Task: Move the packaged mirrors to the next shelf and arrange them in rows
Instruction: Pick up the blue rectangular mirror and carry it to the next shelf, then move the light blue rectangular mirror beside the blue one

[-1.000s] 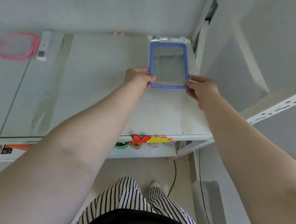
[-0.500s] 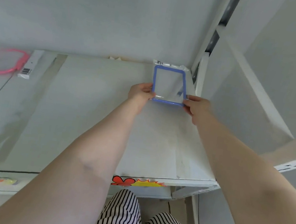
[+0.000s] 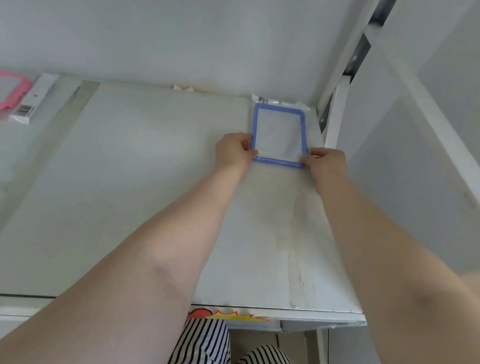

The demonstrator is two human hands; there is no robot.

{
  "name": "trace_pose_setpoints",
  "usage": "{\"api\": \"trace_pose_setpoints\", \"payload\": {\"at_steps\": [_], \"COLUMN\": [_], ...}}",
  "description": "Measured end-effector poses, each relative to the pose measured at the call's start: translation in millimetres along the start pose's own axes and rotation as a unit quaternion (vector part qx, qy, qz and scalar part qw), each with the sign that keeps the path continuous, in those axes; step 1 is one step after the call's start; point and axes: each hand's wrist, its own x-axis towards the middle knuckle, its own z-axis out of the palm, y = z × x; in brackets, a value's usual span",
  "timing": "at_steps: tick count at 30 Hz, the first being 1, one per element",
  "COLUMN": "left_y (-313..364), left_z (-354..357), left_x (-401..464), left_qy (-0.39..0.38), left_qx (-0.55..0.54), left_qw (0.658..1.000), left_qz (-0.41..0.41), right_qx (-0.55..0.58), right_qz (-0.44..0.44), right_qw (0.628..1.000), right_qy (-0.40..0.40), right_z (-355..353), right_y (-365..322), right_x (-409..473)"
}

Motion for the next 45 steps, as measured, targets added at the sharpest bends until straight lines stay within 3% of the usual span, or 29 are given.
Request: {"api": "trace_pose_setpoints", "payload": {"at_steps": [19, 23, 29, 36, 45], "left_y": [8, 25, 37, -14, -86], "left_z": [-13, -37, -98, -189, -343], "left_x": [-9, -30, -81, -156, -253], "left_qy": [0.022, 0.0, -0.079, -0.168, -0.121], "left_qx": [0.04, 0.07, 0.165, 0.317, 0.367], "left_qw": [0.999, 0.997, 0.983, 0.933, 0.922], "left_qz": [-0.012, -0.013, 0.018, 0.022, 0.007], "right_qx": [-0.019, -0.031, -0.104, -0.266, -0.284], "right_qz": [-0.005, -0.023, -0.085, -0.19, -0.283], "right_qw": [1.0, 0.999, 0.985, 0.924, 0.879], "right_qy": [0.017, -0.01, -0.112, -0.2, -0.259], "right_z": [-6, -11, -14, 12, 96], "right_y": [-5, -21, -46, -51, -65], "right_x": [-3, -30, -99, -193, -346]}}
